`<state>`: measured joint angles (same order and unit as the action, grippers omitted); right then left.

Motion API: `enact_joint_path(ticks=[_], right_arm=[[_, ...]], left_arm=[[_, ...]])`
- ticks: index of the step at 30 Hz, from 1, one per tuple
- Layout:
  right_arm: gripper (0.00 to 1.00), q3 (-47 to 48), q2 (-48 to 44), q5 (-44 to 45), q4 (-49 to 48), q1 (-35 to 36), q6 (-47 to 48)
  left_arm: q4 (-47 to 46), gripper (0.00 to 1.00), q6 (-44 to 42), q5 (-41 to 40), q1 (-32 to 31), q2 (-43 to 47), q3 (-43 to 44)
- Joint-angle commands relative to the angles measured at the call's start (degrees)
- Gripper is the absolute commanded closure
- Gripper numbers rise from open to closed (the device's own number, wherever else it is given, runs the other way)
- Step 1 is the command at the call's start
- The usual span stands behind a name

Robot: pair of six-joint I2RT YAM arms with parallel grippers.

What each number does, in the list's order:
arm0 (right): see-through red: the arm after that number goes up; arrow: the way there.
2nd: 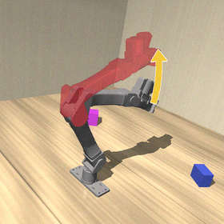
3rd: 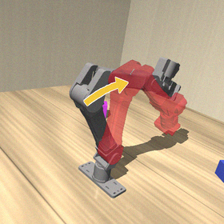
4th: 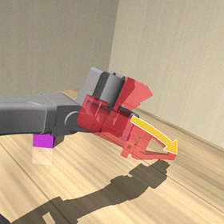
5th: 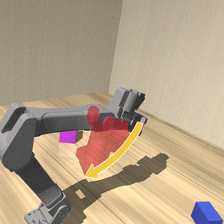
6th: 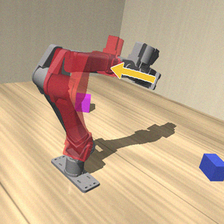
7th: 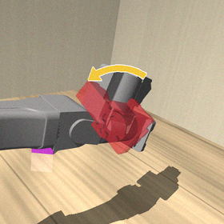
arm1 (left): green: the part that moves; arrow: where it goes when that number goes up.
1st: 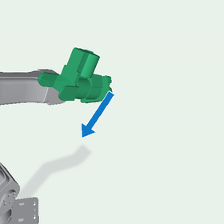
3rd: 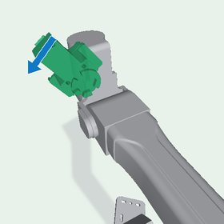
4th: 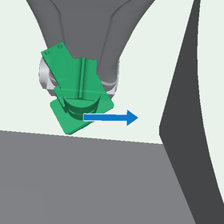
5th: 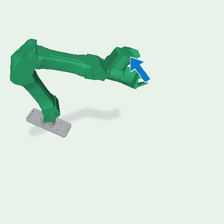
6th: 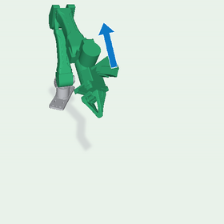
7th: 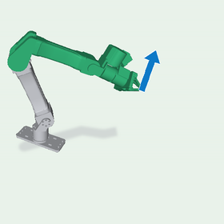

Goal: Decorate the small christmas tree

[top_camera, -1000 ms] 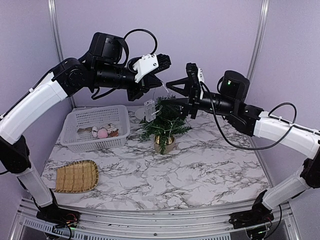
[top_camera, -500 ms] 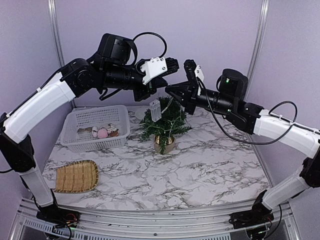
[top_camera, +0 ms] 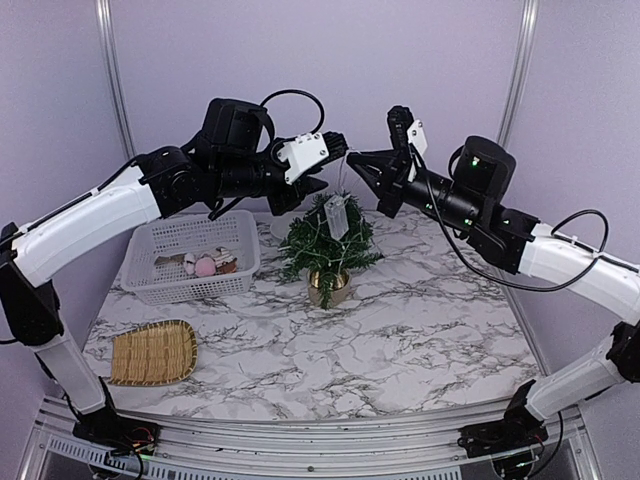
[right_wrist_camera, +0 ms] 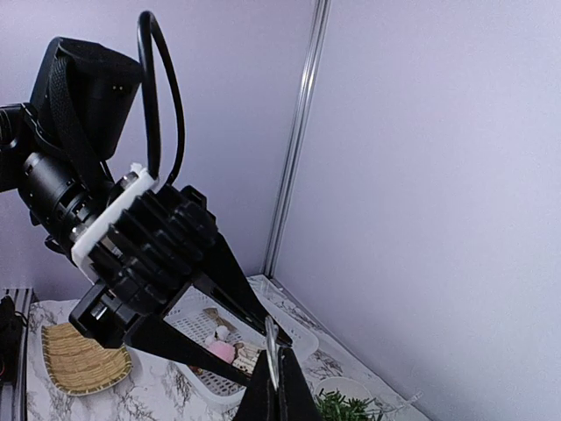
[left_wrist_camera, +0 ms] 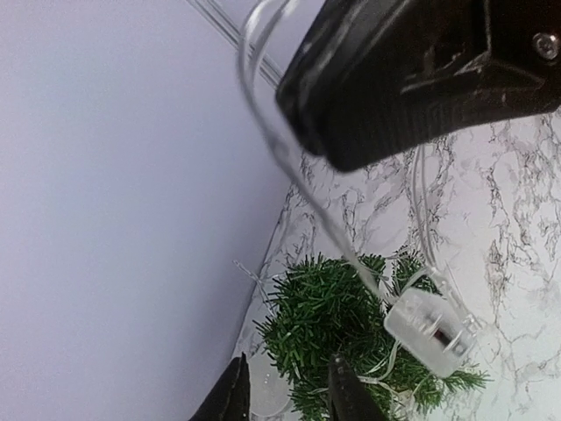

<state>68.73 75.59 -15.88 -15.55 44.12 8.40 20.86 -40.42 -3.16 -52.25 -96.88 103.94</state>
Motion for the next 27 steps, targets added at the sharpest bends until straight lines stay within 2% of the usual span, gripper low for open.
enact_joint_path(ticks=[1, 6, 12, 15, 27], right_arm=[[1.0, 0.26, -1.21, 1.66, -2.75, -0.33, -0.71], [1.0, 0.42, -1.32, 2.44, -3.29, -0.54, -0.85], [1.0, 0.67, -1.85, 2.7, -3.75, -0.83, -0.85], [1.0, 0.77, -1.92, 2.7, -3.85, -0.84, -0.89], [1.0, 1.39, -1.69, 2.67, -4.38, -0.86, -1.13]], left_arm=[[-7.8, 0.65, 5.24, 3.7, 2.31, 4.68, -4.81], [-13.49, 0.47, 11.3, 10.45, 4.61, 8.55, -13.37], [-26.78, 0.31, 17.87, 18.22, 4.73, 13.93, -24.54], [-30.32, 0.29, 20.68, 20.04, 4.4, 14.02, -26.42], [-33.48, 0.24, 26.12, 21.68, 1.18, 8.7, -25.65]])
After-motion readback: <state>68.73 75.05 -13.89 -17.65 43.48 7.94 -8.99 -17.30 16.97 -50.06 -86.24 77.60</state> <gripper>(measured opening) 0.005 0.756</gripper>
